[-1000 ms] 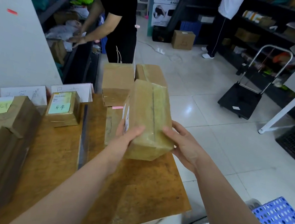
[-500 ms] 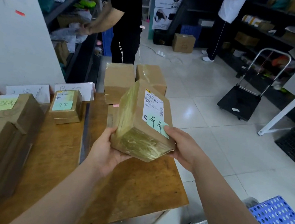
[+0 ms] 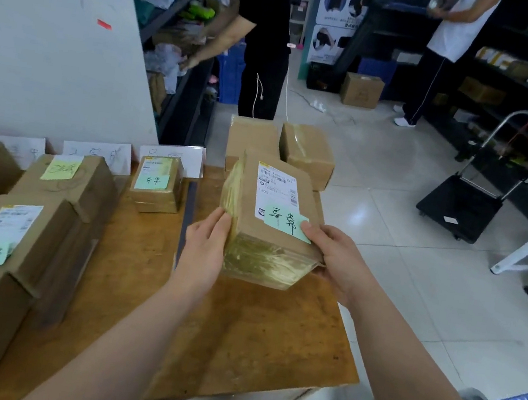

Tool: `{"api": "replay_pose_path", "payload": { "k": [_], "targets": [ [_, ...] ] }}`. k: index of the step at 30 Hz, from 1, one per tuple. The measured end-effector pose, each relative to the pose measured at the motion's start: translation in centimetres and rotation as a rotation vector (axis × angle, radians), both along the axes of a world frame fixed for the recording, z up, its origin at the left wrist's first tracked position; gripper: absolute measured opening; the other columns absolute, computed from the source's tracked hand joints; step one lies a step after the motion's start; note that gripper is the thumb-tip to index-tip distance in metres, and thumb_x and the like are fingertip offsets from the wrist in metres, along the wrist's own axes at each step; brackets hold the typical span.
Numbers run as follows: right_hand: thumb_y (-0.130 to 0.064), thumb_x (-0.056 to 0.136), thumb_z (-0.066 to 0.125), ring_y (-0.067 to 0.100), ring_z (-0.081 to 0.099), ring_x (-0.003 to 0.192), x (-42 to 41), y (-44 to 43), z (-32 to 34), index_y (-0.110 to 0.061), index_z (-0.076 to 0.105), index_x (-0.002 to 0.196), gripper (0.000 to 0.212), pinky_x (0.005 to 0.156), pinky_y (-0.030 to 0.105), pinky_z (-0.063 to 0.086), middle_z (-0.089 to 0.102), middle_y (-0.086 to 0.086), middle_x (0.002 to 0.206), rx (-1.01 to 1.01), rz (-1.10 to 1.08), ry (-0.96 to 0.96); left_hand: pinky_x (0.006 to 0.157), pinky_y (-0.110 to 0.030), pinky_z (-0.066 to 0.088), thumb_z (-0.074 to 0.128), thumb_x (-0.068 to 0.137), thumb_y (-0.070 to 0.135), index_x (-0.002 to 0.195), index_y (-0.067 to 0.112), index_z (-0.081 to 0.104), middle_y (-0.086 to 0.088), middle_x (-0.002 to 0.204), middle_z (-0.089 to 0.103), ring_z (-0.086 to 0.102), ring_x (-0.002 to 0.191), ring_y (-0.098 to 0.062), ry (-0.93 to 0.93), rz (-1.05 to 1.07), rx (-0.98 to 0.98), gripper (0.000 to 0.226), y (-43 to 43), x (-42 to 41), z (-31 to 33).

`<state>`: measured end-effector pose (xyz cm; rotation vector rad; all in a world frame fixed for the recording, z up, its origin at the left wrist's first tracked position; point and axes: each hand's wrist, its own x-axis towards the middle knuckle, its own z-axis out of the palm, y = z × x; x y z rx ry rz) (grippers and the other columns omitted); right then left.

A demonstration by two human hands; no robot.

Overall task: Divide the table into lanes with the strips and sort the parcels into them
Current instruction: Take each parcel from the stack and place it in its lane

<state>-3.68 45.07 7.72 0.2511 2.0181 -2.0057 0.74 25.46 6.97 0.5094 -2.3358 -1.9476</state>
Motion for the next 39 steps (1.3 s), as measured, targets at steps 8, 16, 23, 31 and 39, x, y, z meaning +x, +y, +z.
{"api": "replay_pose_path", "payload": {
  "k": [8, 16, 23, 31, 39],
  "targets": [
    [-0.039, 0.087, 0.068, 0.01, 0.07, 0.084, -1.5, -8.7, 1.4, -0.021, 0.06, 0.112, 0.032, 0.073, 0.03, 0.057, 0.07, -0.004, 0.103, 0.082, 0.098, 0.064, 0.094, -0.027, 0.046, 0.035, 0.105, 0.042, 0.141, 0.043, 0.044, 0.017, 0.13, 0.052, 0.051, 0.114, -0.002, 0.072, 0.14, 0.046, 0.038, -7.8, 0.9, 1.1],
    [-0.041, 0.089, 0.065, 0.015, 0.067, 0.086, -2.8, -19.3, -0.3, -0.013, 0.058, 0.116, 0.039, 0.07, 0.03, 0.056, 0.068, 0.002, 0.109, 0.183, 0.194, 0.018, 0.103, -0.041, 0.044, 0.037, 0.081, 0.08, 0.127, 0.043, 0.062, 0.017, 0.12, 0.069, 0.062, 0.115, -0.011, -0.107, 0.073, 0.087, 0.064, -18.7, 1.0, -0.4],
    [-0.039, 0.088, 0.067, 0.014, 0.067, 0.083, -3.8, -25.2, -3.7, -0.011, 0.058, 0.116, 0.041, 0.068, 0.032, 0.057, 0.069, 0.002, 0.107, 0.305, 0.19, -0.07, 0.073, -0.021, 0.045, 0.044, 0.101, 0.047, 0.136, 0.022, 0.055, 0.005, 0.115, 0.069, 0.065, 0.099, -0.01, -0.255, -0.078, 0.036, 0.045, -25.2, -0.8, -2.5],
    [-0.029, 0.094, 0.062, 0.014, 0.065, 0.092, -4.3, -28.2, -7.5, -0.01, 0.056, 0.124, 0.036, 0.065, 0.023, 0.054, 0.066, 0.002, 0.113, 0.405, 0.157, -0.134, 0.1, -0.044, 0.051, 0.045, 0.1, 0.046, 0.144, 0.021, 0.047, 0.002, 0.129, 0.062, 0.06, 0.112, -0.017, -0.395, -0.182, -0.057, 0.05, -27.7, -3.9, -7.3],
    [-0.024, 0.091, 0.066, 0.017, 0.065, 0.1, -5.9, -29.3, -10.7, -0.009, 0.055, 0.125, 0.039, 0.085, 0.035, 0.058, 0.066, 0.005, 0.119, 0.458, 0.183, -0.17, 0.091, -0.037, 0.053, 0.044, 0.103, 0.031, 0.138, 0.014, 0.049, -0.003, 0.132, 0.06, 0.059, 0.113, -0.021, -0.496, -0.132, -0.087, 0.039, -27.6, -5.5, -10.6]
  ]
}}
